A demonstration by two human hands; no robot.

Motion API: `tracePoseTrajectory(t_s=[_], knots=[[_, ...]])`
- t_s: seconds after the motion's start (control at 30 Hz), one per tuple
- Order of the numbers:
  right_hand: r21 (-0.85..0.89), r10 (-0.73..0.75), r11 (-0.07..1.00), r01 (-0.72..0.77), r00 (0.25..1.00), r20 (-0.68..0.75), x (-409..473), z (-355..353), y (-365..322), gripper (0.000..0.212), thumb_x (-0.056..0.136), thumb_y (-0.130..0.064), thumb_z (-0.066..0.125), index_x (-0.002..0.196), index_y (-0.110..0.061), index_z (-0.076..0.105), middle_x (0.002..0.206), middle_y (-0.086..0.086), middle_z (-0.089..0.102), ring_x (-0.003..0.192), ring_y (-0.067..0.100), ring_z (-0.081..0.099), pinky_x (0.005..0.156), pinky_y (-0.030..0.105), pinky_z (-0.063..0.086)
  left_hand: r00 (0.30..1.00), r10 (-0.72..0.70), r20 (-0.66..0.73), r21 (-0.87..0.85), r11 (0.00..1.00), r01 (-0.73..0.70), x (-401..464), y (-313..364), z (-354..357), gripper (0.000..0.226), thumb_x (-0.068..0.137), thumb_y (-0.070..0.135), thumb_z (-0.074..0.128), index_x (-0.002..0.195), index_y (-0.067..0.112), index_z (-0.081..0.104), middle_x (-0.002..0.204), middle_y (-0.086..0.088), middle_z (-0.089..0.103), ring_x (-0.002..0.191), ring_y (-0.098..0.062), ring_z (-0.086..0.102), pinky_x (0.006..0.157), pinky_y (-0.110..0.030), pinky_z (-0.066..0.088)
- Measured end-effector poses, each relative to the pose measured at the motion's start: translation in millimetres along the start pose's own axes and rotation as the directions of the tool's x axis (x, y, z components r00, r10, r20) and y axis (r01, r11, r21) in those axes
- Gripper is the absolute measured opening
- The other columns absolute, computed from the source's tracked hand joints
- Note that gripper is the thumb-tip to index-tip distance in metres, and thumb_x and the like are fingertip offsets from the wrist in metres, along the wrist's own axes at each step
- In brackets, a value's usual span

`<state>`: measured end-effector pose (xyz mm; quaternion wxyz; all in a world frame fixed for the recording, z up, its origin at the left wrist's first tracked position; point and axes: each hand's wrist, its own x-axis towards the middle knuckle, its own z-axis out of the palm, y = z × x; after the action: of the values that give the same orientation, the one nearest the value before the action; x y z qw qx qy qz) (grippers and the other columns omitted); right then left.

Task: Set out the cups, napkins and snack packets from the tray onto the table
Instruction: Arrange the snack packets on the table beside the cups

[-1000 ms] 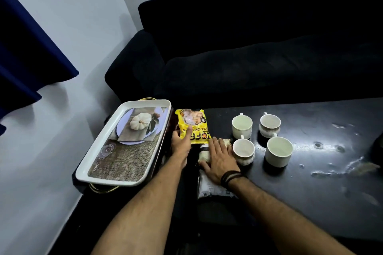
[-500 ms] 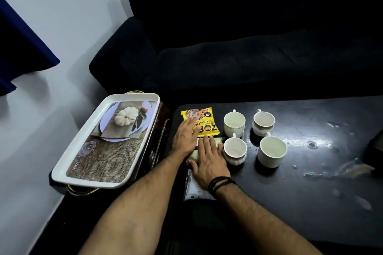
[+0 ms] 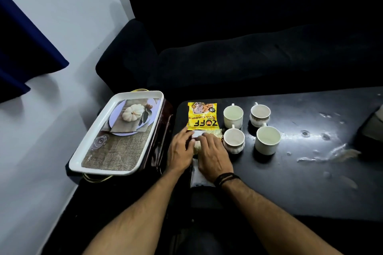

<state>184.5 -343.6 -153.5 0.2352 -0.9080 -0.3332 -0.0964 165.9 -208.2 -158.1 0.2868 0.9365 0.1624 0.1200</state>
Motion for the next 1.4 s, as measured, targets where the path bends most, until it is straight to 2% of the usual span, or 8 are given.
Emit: tracePoseTrajectory(t_s=[0.17,0.5,0.8,0.97,1.07,1.2,1.3,1.4], knots=[[-0.026,-0.077,0.997,0.076,0.996,-0.046,-44.1,-8.1,-0.3,0.019,0.082,-0.034,0.051,0.091,-0.017,0.054,0.091,0.003,0.056,0.083,0.025,0.054,0.077,0.034,0.037,0.958,0.186,0.219,0.123,0.969,-0.216,-18.6,15.0,-11.9,0.067,0.087,0.000,0.052,0.149,0.024,0.043,0.163,0.004,0.025,0.149,-0.012,0.025,0.121,-0.036,0.028],[-0.089,-0.191,0.966,0.242,0.905,0.379,-72.0,-27.7,30.8,0.063,0.086,-0.044,0.050,0.139,-0.011,0.041,0.134,0.008,0.049,0.125,0.030,0.046,0.110,0.041,0.033,0.903,-0.026,0.429,0.466,0.862,-0.197,-22.6,32.0,-12.6,0.093,0.084,0.043,0.070,0.156,0.032,0.012,0.144,-0.011,0.032,0.133,-0.029,0.040,0.108,-0.042,0.042],[0.199,-0.061,0.980,0.022,0.979,0.194,-89.8,-28.6,51.8,0.062,0.086,-0.022,0.056,0.144,-0.021,0.036,0.127,0.009,0.047,0.112,0.029,0.050,0.093,0.039,0.049,0.928,0.132,0.349,0.385,0.882,-0.271,-4.2,55.1,10.7,0.098,0.075,0.047,0.077,0.153,0.023,0.024,0.148,-0.006,0.039,0.135,-0.026,0.041,0.111,-0.040,0.036],[0.021,-0.129,0.991,0.130,0.991,-0.045,-93.5,-25.3,59.0,0.049,0.077,-0.024,0.077,0.122,-0.012,0.062,0.111,0.007,0.065,0.098,0.026,0.067,0.085,0.032,0.056,0.954,0.148,0.260,0.482,0.836,-0.261,0.5,56.6,17.0,0.080,0.078,0.023,0.073,0.148,0.024,0.035,0.130,-0.006,0.046,0.117,-0.029,0.052,0.098,-0.038,0.042],[0.016,-0.093,0.995,0.095,0.991,-0.098,-95.0,-24.2,58.0,0.049,0.076,-0.027,0.078,0.120,-0.013,0.063,0.112,0.005,0.067,0.100,0.024,0.067,0.086,0.031,0.055,0.987,0.139,0.080,0.353,0.922,-0.158,-5.8,47.3,14.2,0.069,0.079,0.006,0.059,0.143,0.022,0.041,0.129,-0.005,0.052,0.111,-0.028,0.056,0.095,-0.040,0.045],[0.133,0.067,0.990,-0.050,0.990,-0.125,-86.4,-28.8,40.7,0.043,0.090,-0.041,0.061,0.125,-0.017,0.057,0.113,0.000,0.066,0.099,0.021,0.064,0.079,0.033,0.052,0.956,-0.234,-0.179,-0.154,0.966,0.208,3.1,41.5,-14.7,0.039,0.092,0.022,0.063,0.127,0.025,0.046,0.112,-0.003,0.067,0.082,-0.016,0.064,0.064,-0.030,0.053],[0.350,0.299,0.902,-0.252,0.950,-0.087,-70.9,-30.6,19.4,0.041,0.092,-0.045,0.048,0.127,-0.023,0.049,0.111,0.001,0.063,0.102,0.021,0.057,0.081,0.035,0.049,0.881,-0.473,-0.005,-0.648,0.673,0.357,9.6,27.4,-37.8,0.030,0.092,0.027,0.066,0.118,0.016,0.056,0.117,-0.010,0.068,0.099,-0.021,0.066,0.088,-0.035,0.054],[0.462,0.534,0.717,-0.522,0.837,0.118,-49.6,-27.8,6.5,0.035,0.096,-0.048,0.045,0.116,-0.019,0.045,0.110,0.013,0.067,0.103,0.035,0.061,0.078,0.040,0.049,0.789,-0.535,0.301,-0.702,0.436,0.563,1.6,9.1,-46.8,0.036,0.090,0.025,0.068,0.121,0.010,0.060,0.126,-0.016,0.065,0.121,-0.033,0.059,0.110,-0.051,0.041]])
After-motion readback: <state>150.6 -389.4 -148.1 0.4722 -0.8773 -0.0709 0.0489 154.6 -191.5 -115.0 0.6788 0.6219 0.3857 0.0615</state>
